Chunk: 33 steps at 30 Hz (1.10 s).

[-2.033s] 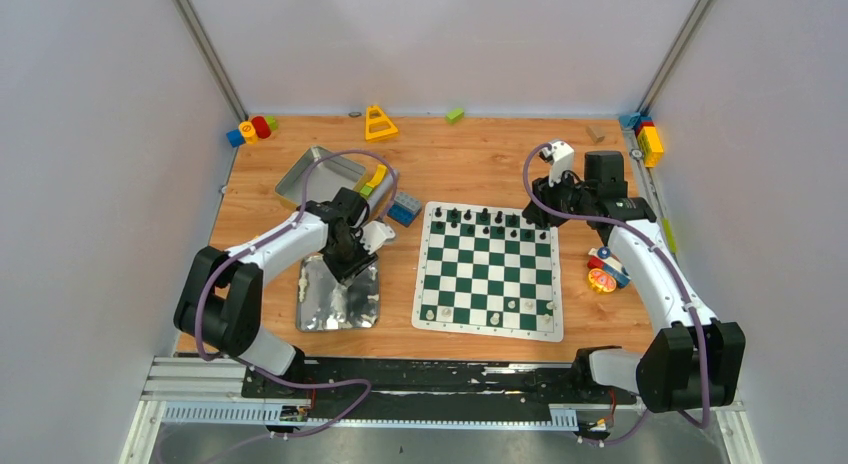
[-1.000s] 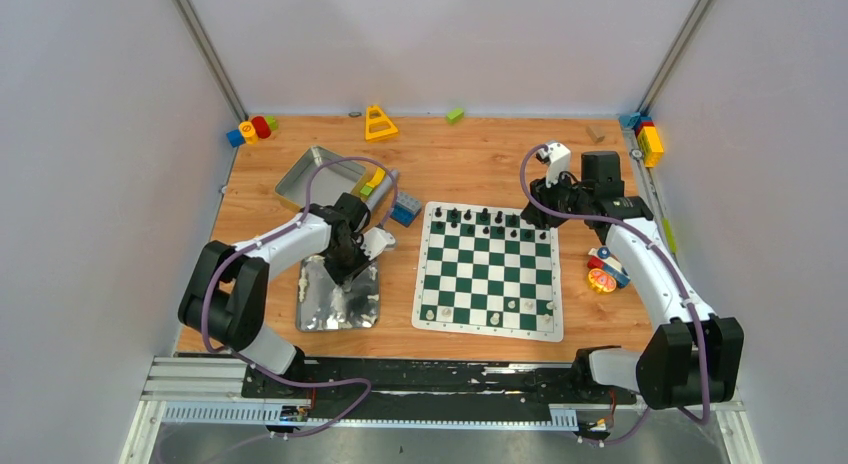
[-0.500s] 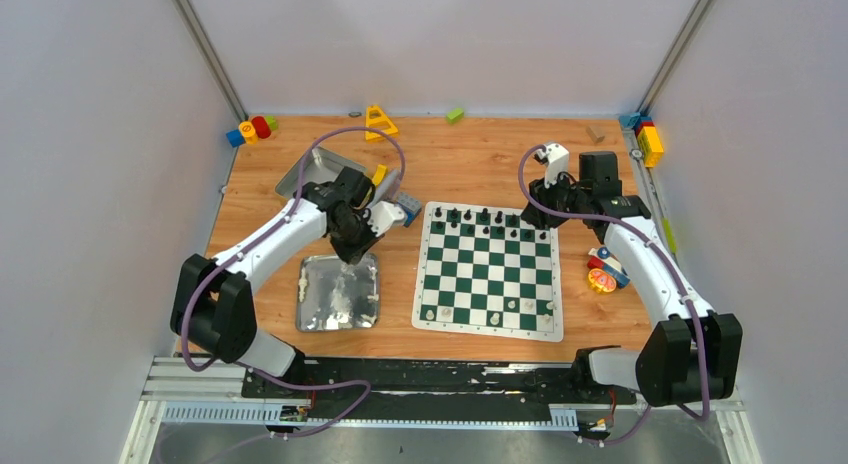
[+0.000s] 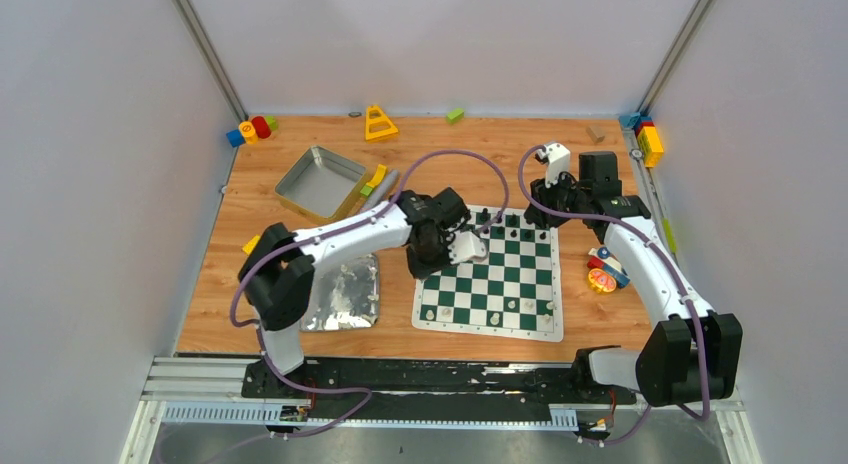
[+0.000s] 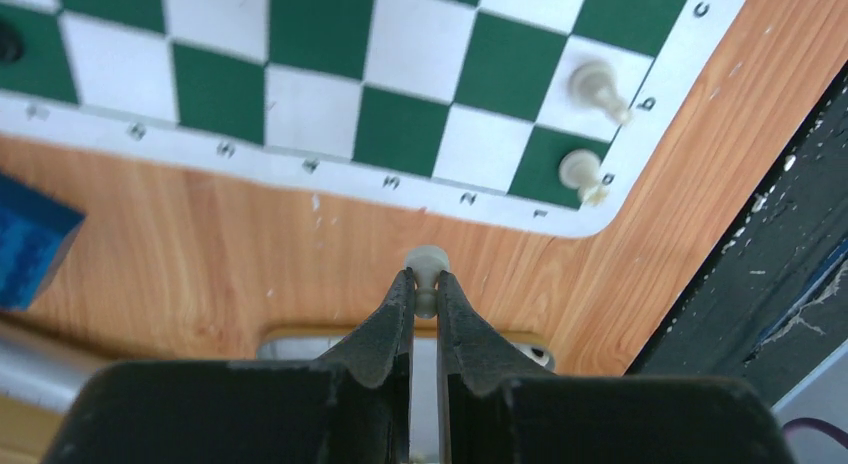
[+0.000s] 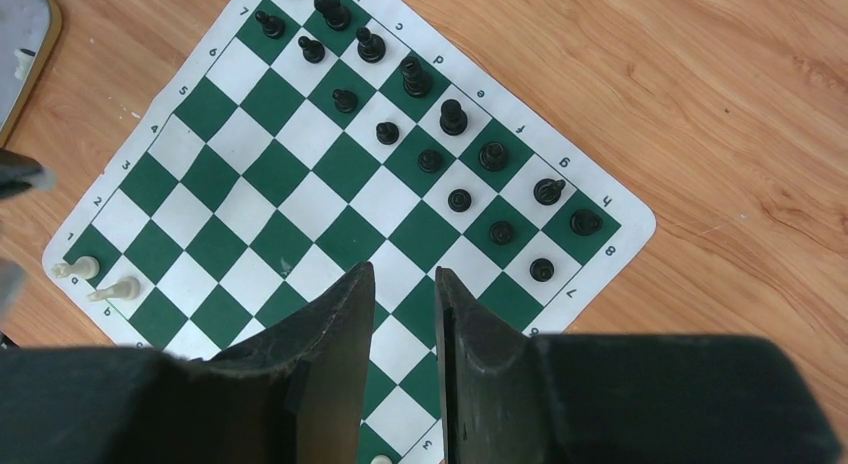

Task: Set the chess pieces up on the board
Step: Place the chess piece on the chessboard.

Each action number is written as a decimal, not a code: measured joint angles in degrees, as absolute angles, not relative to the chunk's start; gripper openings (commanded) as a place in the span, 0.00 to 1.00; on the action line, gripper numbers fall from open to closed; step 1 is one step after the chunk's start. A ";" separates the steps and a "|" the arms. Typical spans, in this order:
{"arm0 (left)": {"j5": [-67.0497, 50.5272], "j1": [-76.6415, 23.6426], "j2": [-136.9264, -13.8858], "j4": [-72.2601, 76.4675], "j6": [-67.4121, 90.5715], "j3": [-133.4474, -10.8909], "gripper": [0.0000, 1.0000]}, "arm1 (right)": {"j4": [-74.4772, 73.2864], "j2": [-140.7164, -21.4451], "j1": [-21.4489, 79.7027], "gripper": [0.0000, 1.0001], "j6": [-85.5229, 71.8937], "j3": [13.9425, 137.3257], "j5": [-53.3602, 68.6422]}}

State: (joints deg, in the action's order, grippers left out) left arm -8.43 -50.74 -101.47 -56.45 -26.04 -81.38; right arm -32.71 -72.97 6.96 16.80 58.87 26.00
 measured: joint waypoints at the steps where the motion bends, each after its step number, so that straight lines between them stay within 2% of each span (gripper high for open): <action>1: -8.43 -51.94 -103.28 -56.58 -26.02 -82.26 0.06 | -32.69 -72.97 6.96 0.29 16.80 58.87 25.91; 9: -8.43 -57.14 -111.96 -57.52 -25.63 -84.07 0.06 | -32.71 -72.97 6.96 0.29 16.88 58.87 25.52; 33: -8.40 -57.67 -115.83 -56.95 -23.27 -85.25 0.12 | -32.71 -72.99 6.96 0.29 17.26 58.87 25.54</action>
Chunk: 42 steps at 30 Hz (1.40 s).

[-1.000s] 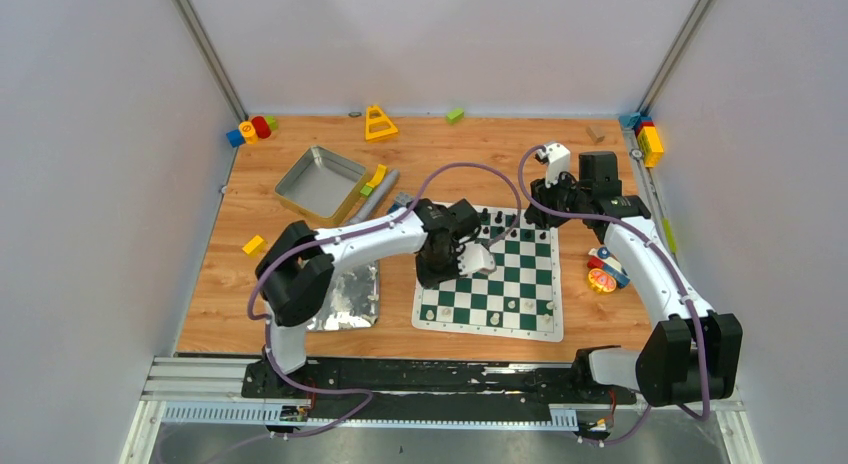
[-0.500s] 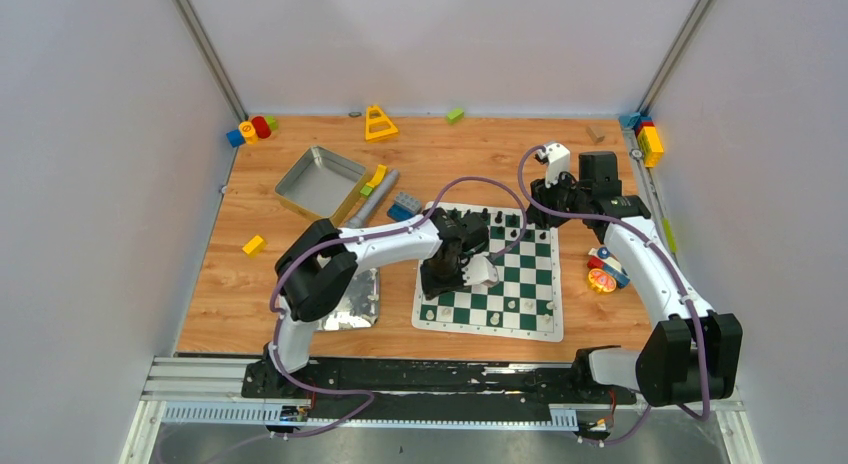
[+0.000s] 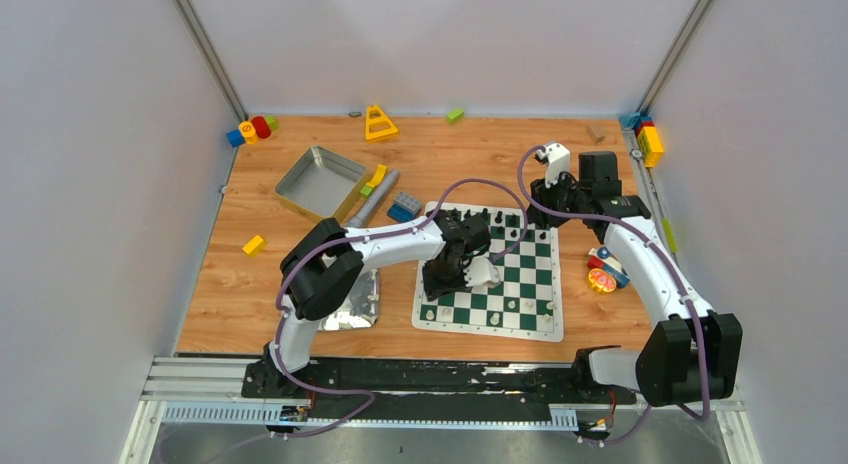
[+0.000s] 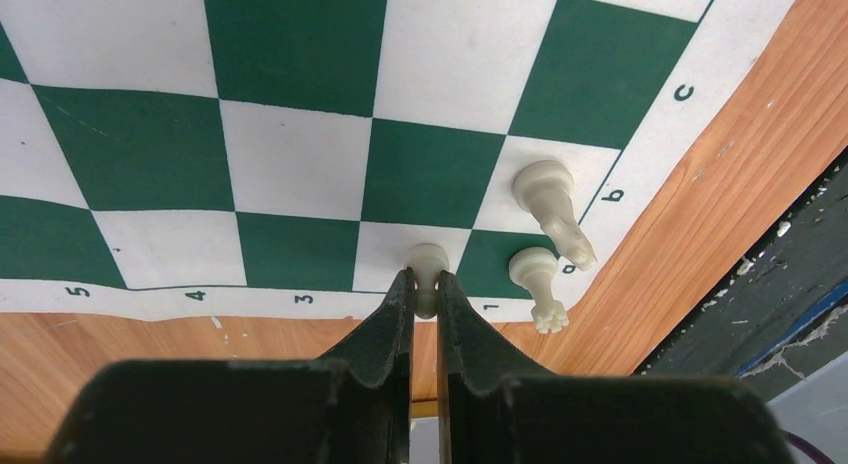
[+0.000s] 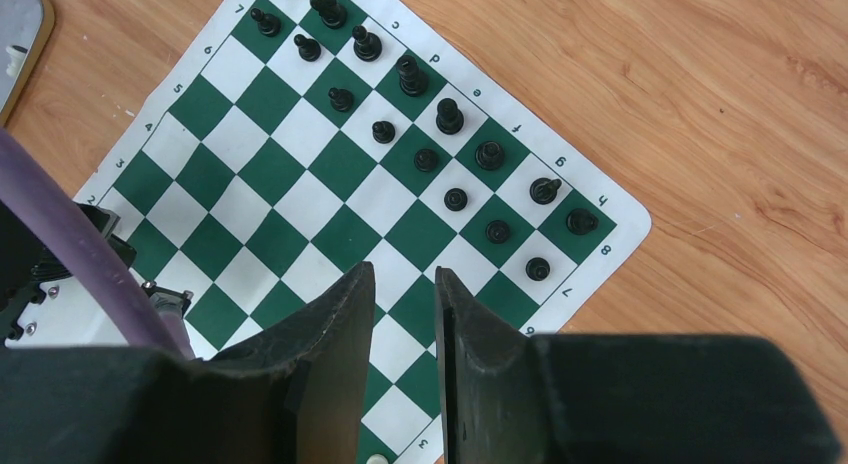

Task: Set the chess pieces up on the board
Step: Place the chess piece on the chessboard, then pick up the chess piece from the storage box.

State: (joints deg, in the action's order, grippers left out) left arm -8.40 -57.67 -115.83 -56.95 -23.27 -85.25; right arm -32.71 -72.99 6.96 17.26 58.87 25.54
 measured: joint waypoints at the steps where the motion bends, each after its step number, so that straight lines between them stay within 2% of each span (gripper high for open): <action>1: -8.38 -57.67 -115.83 -56.84 -23.22 -85.25 0.12 | -32.71 -72.99 6.96 0.29 17.28 58.87 25.54; 6: -8.12 -57.67 -115.83 -56.38 -22.96 -85.25 0.16 | -32.71 -72.99 6.96 0.30 17.32 58.87 25.54; 11: -7.64 -57.69 -115.83 -56.23 -22.70 -85.25 0.31 | -32.73 -72.99 6.96 0.30 17.58 58.87 25.54; 20: -5.80 -57.69 -115.42 -55.79 -22.57 -85.21 0.50 | -32.73 -73.06 6.96 0.30 17.69 58.87 25.56; 28: -3.88 -57.67 -105.45 -54.65 -22.83 -82.70 0.68 | -32.73 -73.56 6.96 0.30 17.69 58.87 25.58; 34: -3.57 -54.72 -92.82 -54.81 -23.73 -75.37 0.70 | -32.80 -73.97 6.96 0.30 17.69 58.87 25.58; 42: -2.59 -37.19 -81.28 -54.94 -24.67 -62.92 0.67 | -32.91 -75.26 7.09 0.30 17.69 58.87 25.58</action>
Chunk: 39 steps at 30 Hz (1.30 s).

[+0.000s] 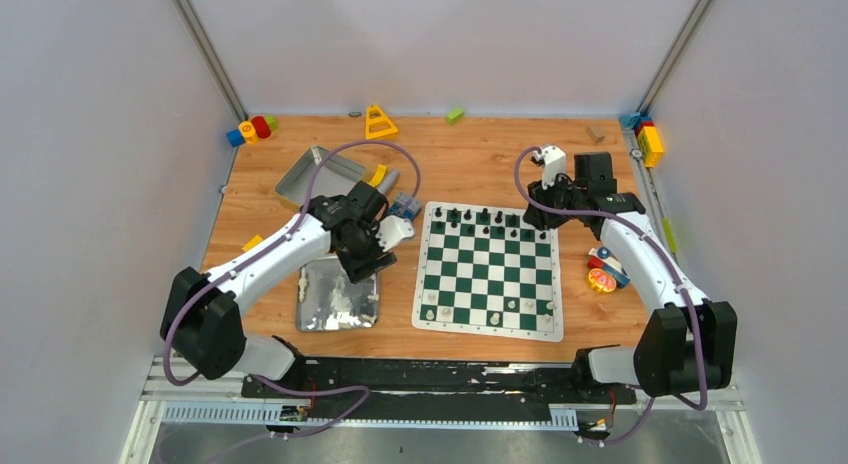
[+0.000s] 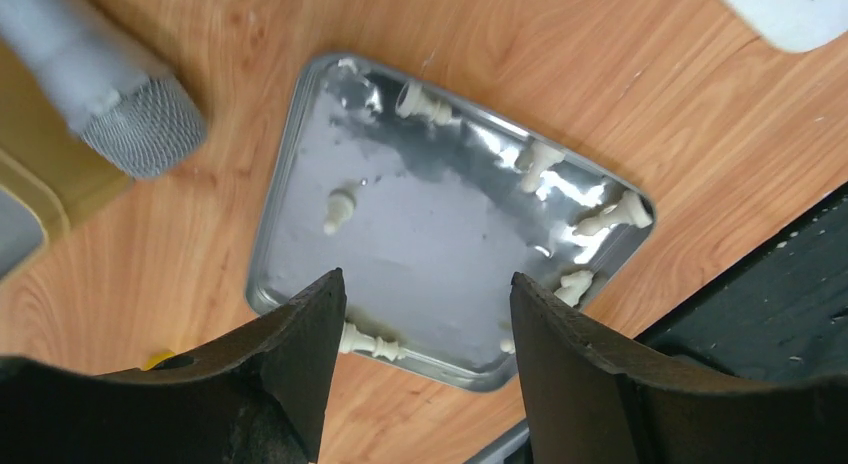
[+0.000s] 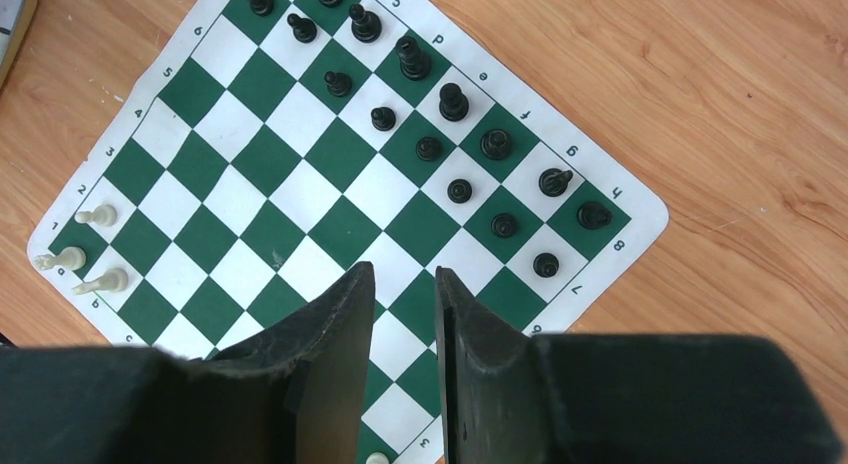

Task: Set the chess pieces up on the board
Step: Pick up the chess piece from the storage box.

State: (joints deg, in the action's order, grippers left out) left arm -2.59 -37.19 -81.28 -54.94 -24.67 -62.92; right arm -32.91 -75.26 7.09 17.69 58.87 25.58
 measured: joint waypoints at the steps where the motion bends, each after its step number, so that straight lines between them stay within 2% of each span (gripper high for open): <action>1: -2.35 -35.75 -80.53 -54.94 -24.80 -61.78 0.67 | -32.97 -75.44 7.14 0.30 17.69 58.87 25.58; 12: -3.75 -20.99 -83.07 -50.00 -25.47 -58.98 0.58 | -33.61 -75.94 7.77 0.30 17.72 58.87 25.61; 23: -5.58 -17.93 -89.30 -46.09 -25.63 -58.83 0.51 | -33.63 -75.94 7.77 0.30 18.11 58.87 25.58; 39: -9.32 -17.26 -91.15 -45.04 -25.43 -58.43 0.44 | -33.63 -75.94 7.81 0.30 18.15 58.87 25.61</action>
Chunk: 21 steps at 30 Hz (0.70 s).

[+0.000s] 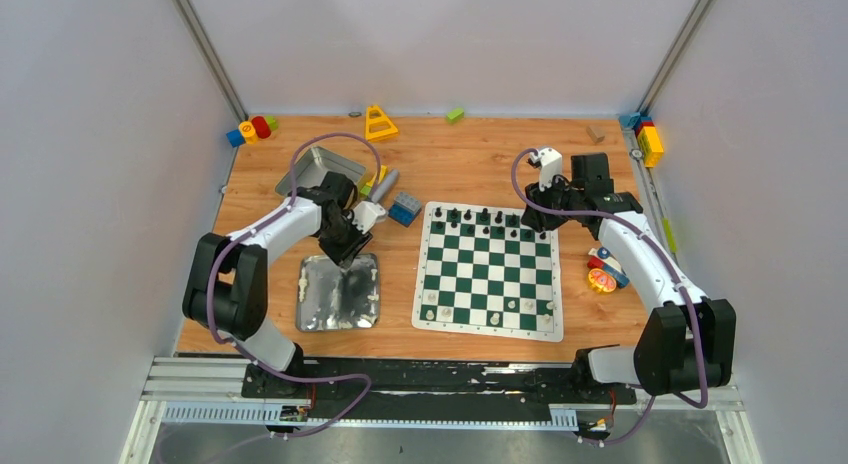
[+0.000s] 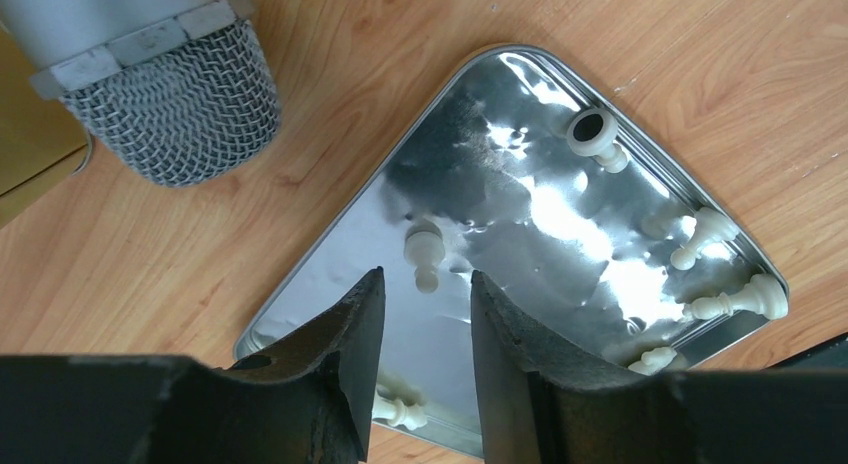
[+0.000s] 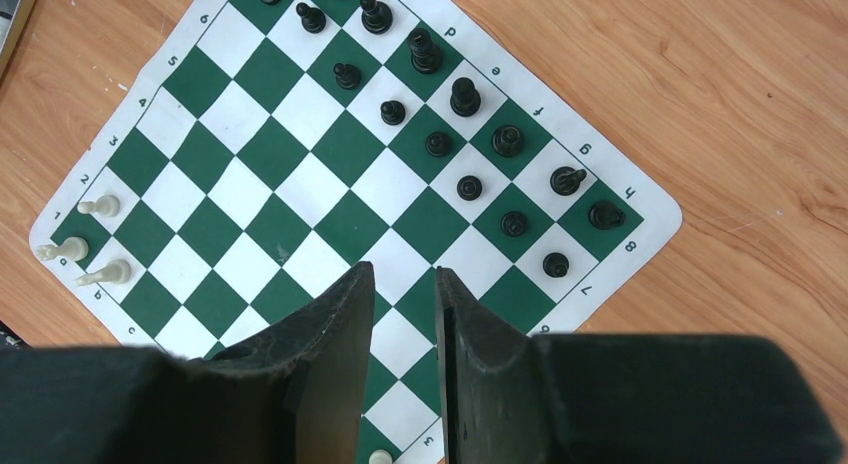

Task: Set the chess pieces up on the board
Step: Pick up the chess piece from the storage box.

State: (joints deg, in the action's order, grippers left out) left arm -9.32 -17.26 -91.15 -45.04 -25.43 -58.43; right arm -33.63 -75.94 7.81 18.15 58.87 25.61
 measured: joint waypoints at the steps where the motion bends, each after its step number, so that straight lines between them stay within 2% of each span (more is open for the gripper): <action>1: -9.50 -17.26 -91.46 -45.06 -25.43 -58.37 0.42 | -33.63 -75.94 7.81 0.30 18.17 58.87 25.58; 6: -9.98 -17.26 -93.21 -44.86 -25.43 -57.95 0.36 | -33.63 -75.94 7.81 0.30 18.17 58.87 25.61; 14: -10.41 -17.26 -93.67 -44.91 -25.43 -57.76 0.16 | -33.65 -75.94 7.81 0.30 18.22 58.87 25.61; 21: -12.38 -17.30 -93.01 -46.87 -25.41 -58.37 0.11 | -33.67 -75.94 7.81 0.30 18.22 58.87 25.61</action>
